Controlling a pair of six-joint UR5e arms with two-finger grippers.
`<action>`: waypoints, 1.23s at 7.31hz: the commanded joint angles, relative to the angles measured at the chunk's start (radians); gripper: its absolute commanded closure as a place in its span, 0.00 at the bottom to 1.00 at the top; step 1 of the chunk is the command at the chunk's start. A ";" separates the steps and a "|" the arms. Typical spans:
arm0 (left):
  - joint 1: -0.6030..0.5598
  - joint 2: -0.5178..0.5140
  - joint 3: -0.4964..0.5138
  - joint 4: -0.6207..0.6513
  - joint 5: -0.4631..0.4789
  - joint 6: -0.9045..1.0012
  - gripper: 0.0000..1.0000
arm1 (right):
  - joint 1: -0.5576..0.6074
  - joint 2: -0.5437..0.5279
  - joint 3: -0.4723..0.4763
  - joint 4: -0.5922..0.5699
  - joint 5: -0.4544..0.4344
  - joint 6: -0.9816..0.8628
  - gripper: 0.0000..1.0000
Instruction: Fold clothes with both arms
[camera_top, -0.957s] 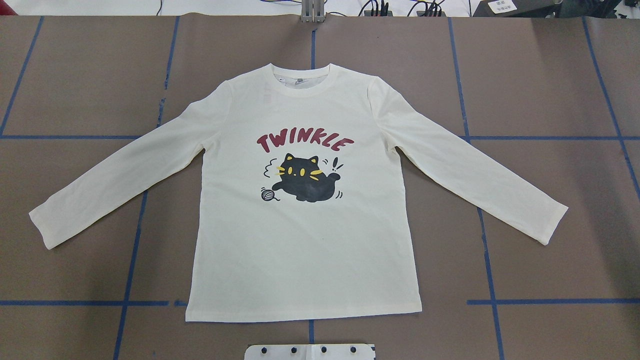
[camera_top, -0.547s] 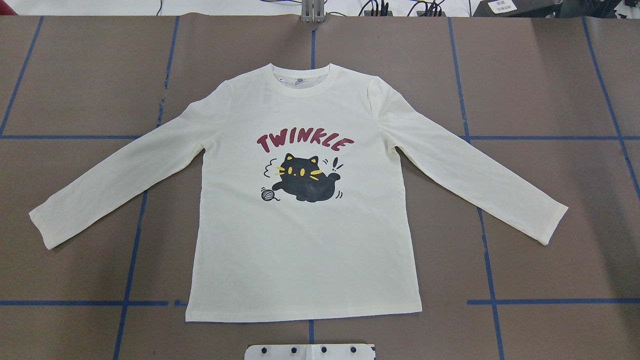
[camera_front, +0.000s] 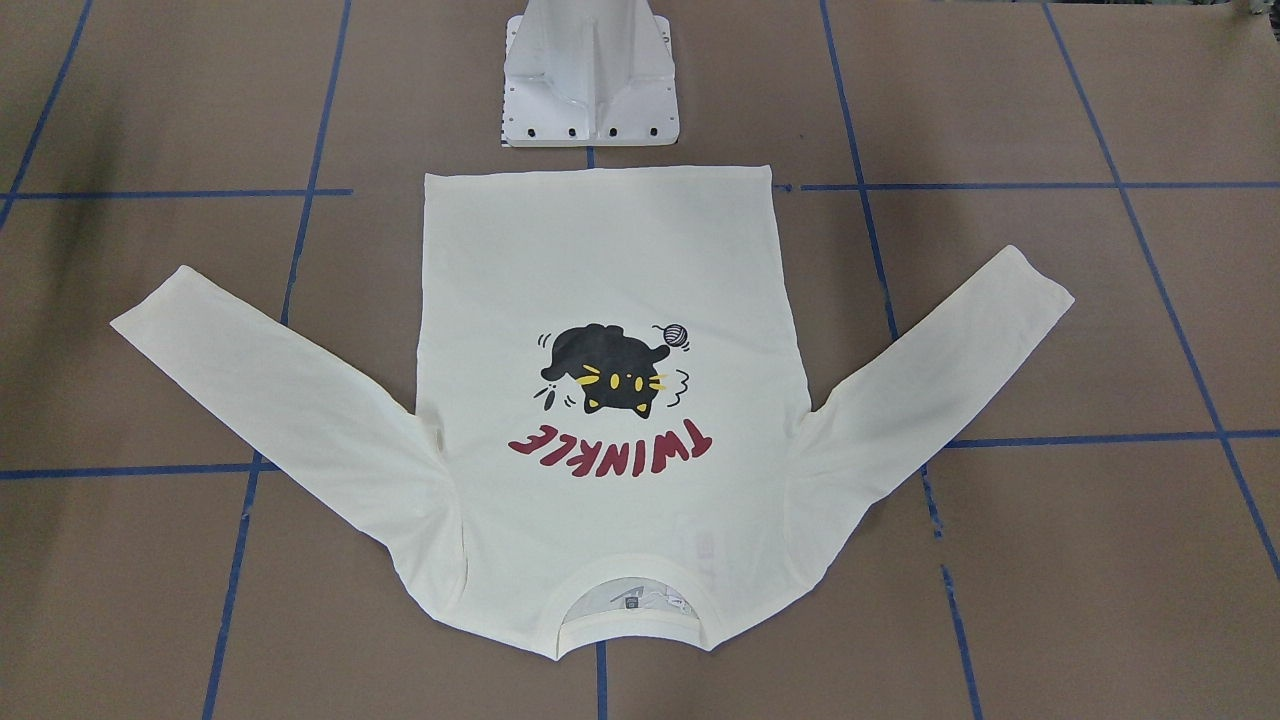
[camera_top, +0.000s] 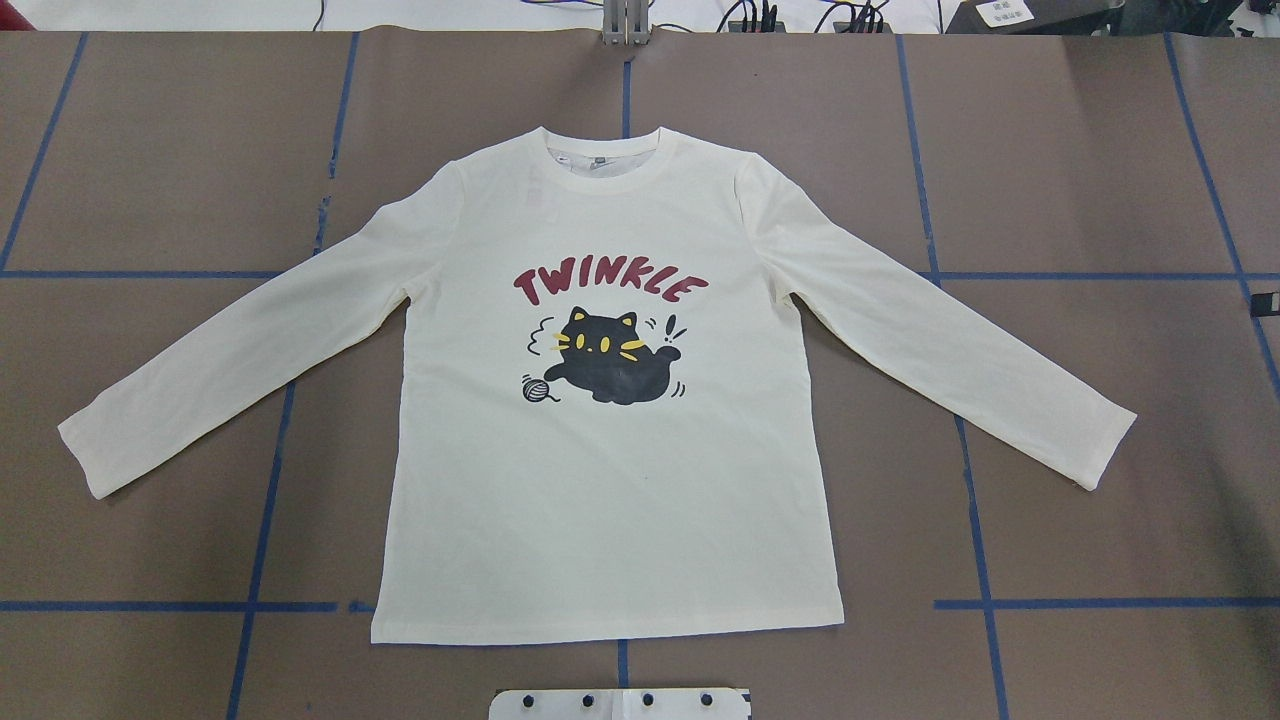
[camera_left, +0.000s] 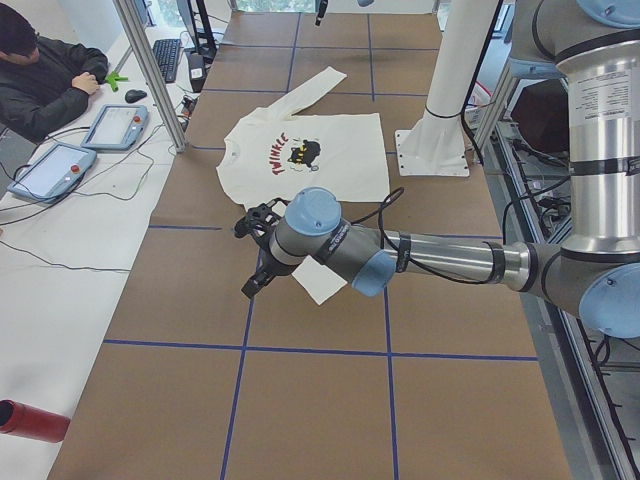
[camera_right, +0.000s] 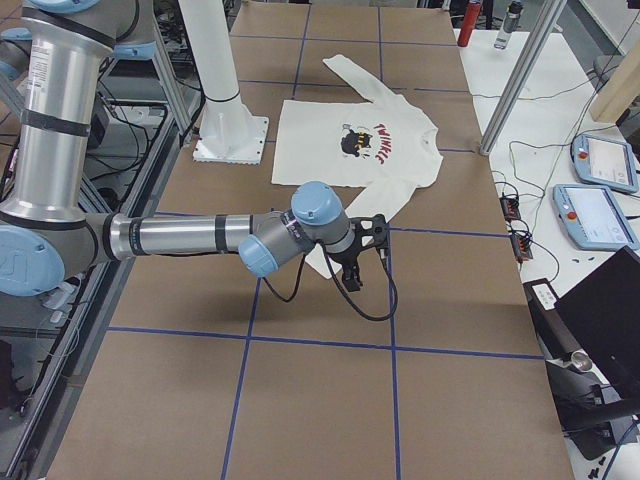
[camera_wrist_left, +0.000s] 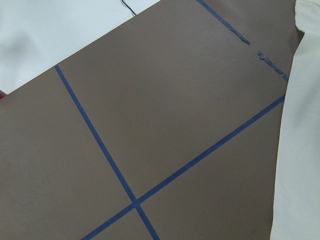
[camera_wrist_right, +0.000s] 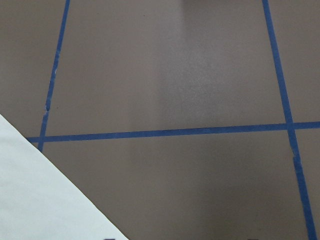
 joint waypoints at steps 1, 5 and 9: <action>0.000 0.005 0.002 -0.014 0.000 0.001 0.00 | -0.291 -0.031 -0.004 0.098 -0.271 0.241 0.25; 0.000 0.005 0.002 -0.016 0.000 0.001 0.00 | -0.455 -0.044 -0.037 0.123 -0.389 0.310 0.46; 0.000 0.003 0.004 -0.016 0.000 0.005 0.00 | -0.475 0.014 -0.140 0.129 -0.419 0.281 0.50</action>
